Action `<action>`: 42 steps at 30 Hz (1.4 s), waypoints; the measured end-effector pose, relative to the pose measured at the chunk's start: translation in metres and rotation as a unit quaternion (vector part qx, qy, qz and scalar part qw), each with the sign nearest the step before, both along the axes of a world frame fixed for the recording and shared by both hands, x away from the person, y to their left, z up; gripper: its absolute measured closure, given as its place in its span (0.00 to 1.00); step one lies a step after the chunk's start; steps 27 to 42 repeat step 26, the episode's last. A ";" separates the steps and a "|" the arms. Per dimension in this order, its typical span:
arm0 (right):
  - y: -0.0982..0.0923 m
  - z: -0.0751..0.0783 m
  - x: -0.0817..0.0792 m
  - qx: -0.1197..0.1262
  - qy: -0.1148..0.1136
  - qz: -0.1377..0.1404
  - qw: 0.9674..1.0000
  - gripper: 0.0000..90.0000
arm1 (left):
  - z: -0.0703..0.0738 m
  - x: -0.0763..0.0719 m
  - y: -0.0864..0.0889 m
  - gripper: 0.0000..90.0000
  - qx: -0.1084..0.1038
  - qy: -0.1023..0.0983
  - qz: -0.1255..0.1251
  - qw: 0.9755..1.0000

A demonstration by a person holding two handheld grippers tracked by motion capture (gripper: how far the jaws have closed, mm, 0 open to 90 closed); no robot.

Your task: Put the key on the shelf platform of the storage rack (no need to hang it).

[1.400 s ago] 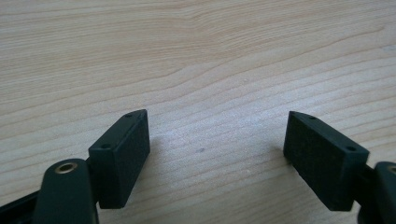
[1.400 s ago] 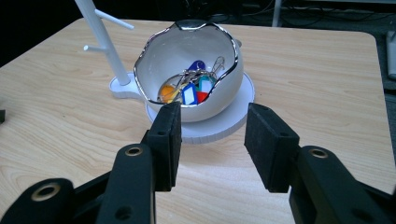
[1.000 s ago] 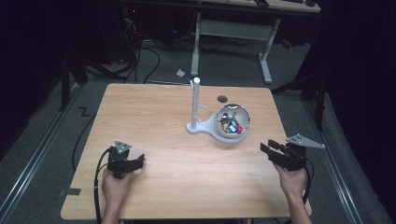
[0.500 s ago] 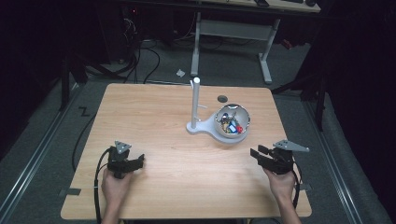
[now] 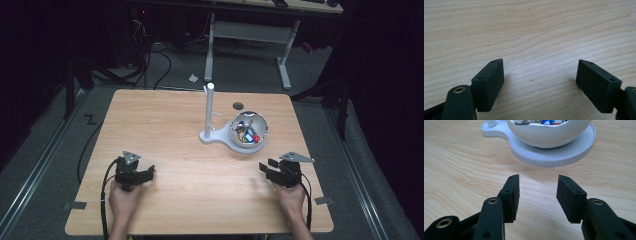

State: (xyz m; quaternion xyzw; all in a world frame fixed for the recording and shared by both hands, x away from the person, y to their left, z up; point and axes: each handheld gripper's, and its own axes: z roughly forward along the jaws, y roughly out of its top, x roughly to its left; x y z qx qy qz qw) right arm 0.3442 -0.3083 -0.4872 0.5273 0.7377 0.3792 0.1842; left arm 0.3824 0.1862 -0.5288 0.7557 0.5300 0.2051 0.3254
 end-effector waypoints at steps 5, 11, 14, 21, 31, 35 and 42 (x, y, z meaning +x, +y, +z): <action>0.005 -0.009 0.002 -0.016 0.005 -0.003 1.000 0.58 | 0.000 0.000 0.000 0.25 0.000 0.000 0.000 1.000; 0.012 -0.022 0.002 -0.044 0.012 -0.007 0.999 0.57 | 0.000 0.000 0.000 0.25 0.000 0.000 0.000 1.000; 0.015 -0.027 0.003 -0.058 0.014 -0.008 0.998 0.56 | 0.000 0.000 0.000 0.25 0.000 0.000 0.000 1.000; 0.019 -0.031 0.003 -0.080 0.012 -0.007 0.997 0.53 | 0.000 0.000 0.000 0.25 0.000 0.000 0.000 1.000; 0.018 -0.031 0.003 -0.079 0.014 -0.004 0.997 0.52 | 0.000 0.000 0.000 0.25 0.000 0.000 0.000 1.000; 0.018 -0.031 0.003 -0.079 0.014 -0.004 0.997 0.52 | 0.000 0.000 0.000 0.25 0.000 0.000 0.000 1.000; 0.018 -0.031 0.003 -0.079 0.014 -0.004 0.997 0.52 | 0.000 0.000 0.000 0.25 0.000 0.000 0.000 1.000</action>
